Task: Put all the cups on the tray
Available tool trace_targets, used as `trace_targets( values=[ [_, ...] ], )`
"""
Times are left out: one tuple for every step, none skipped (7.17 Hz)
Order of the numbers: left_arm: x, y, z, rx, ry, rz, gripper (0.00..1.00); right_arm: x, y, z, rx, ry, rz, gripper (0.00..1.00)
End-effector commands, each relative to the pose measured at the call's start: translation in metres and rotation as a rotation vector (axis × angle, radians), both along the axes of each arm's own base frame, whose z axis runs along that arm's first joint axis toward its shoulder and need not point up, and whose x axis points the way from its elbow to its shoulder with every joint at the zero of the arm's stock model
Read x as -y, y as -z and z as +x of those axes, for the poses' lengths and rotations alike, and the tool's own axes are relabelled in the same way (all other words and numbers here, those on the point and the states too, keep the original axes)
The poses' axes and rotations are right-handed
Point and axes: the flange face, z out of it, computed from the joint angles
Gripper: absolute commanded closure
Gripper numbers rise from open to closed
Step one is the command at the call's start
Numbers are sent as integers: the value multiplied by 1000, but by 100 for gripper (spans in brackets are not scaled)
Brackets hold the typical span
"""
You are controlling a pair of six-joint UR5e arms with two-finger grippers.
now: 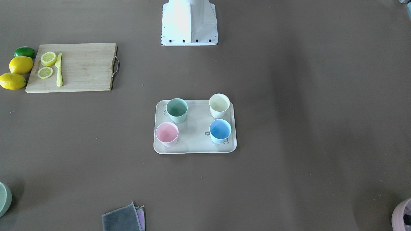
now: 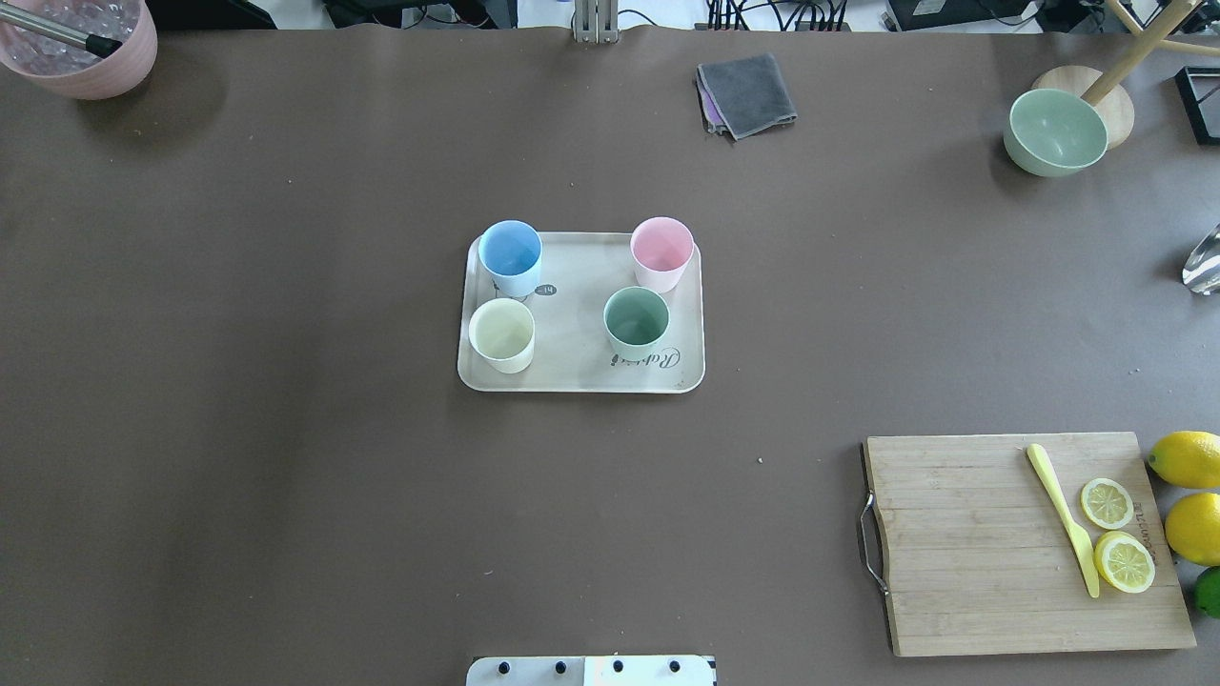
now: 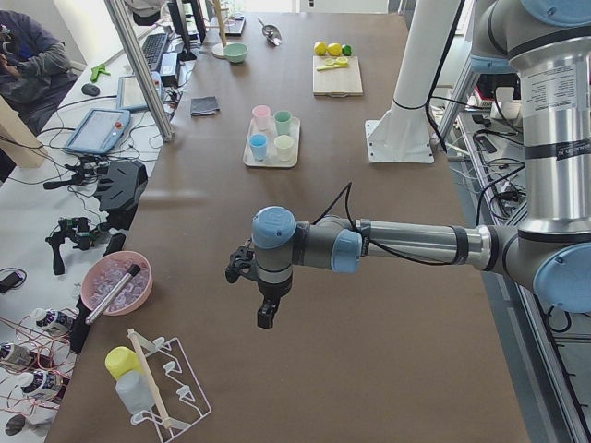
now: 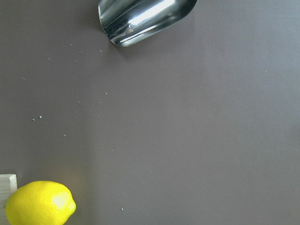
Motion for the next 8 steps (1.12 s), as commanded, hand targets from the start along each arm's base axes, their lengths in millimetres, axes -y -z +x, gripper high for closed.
trace_targets(
  values=[
    [-3, 2, -18, -2, 48, -1, 2, 5, 3, 0, 2, 0, 55, 0],
    [-4, -3, -17, -2, 45, -10, 2, 4, 3, 0, 4, 0, 53, 0],
    [-8, -2, -18, -3, 46, -10, 2, 4, 3, 0, 5, 1, 54, 0],
    [-8, 0, -17, -10, 46, -9, 2, 4, 3, 0, 5, 1, 54, 0],
    [-8, 1, -17, -14, 47, -10, 2, 5, 3, -1, 5, 1, 53, 0],
    [-9, 2, -15, -35, 45, -15, 2, 5, 4, 0, 5, 0, 55, 0],
    [-10, -1, -11, -87, 42, -33, 2, 5, 4, 0, 8, 0, 55, 0],
    [-10, 0, -8, -132, 92, -88, 2, 5, 4, -1, 10, 2, 56, 0]
  ],
)
